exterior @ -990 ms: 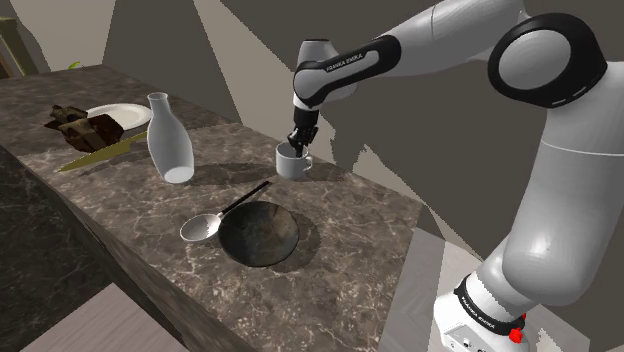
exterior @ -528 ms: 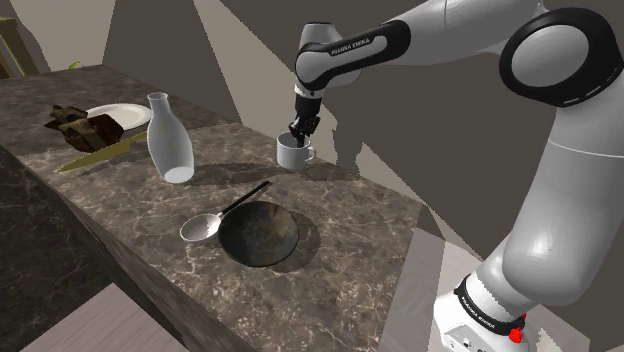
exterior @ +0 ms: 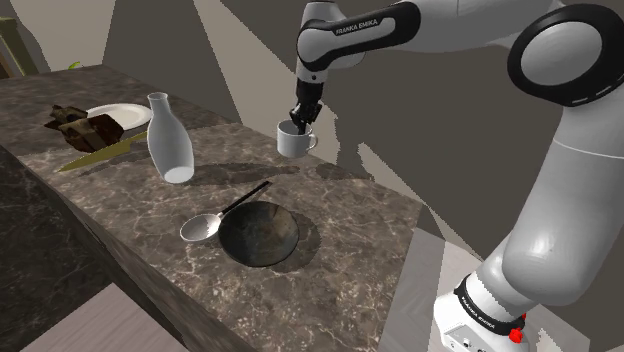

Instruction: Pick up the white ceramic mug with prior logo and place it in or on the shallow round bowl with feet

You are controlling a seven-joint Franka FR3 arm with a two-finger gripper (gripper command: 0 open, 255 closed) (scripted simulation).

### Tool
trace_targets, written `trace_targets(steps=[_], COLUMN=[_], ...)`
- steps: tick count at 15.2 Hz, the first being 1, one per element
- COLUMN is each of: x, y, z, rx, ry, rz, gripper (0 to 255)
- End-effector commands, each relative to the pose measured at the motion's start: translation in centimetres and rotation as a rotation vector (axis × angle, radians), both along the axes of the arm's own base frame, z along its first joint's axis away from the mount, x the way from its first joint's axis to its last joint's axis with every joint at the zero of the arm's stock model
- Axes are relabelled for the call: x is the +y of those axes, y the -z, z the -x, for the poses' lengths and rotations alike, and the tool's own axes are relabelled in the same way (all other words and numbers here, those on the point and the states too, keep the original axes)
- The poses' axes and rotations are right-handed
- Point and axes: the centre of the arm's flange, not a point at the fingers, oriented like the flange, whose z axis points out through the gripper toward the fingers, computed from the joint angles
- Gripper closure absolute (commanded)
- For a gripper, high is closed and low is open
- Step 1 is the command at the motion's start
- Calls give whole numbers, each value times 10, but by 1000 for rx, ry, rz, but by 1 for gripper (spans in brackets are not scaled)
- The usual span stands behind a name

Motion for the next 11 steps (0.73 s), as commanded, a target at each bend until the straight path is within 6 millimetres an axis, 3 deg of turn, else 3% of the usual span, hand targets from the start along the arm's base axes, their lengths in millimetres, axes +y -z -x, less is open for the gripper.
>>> trace_targets(steps=[1, 4, 11], x=[0, 0, 70], y=[-10, -26, -29], z=[1, 1, 61], rx=[0, 0, 0], ry=[0, 0, 0], rz=[0, 0, 0], gripper=[255, 255, 255])
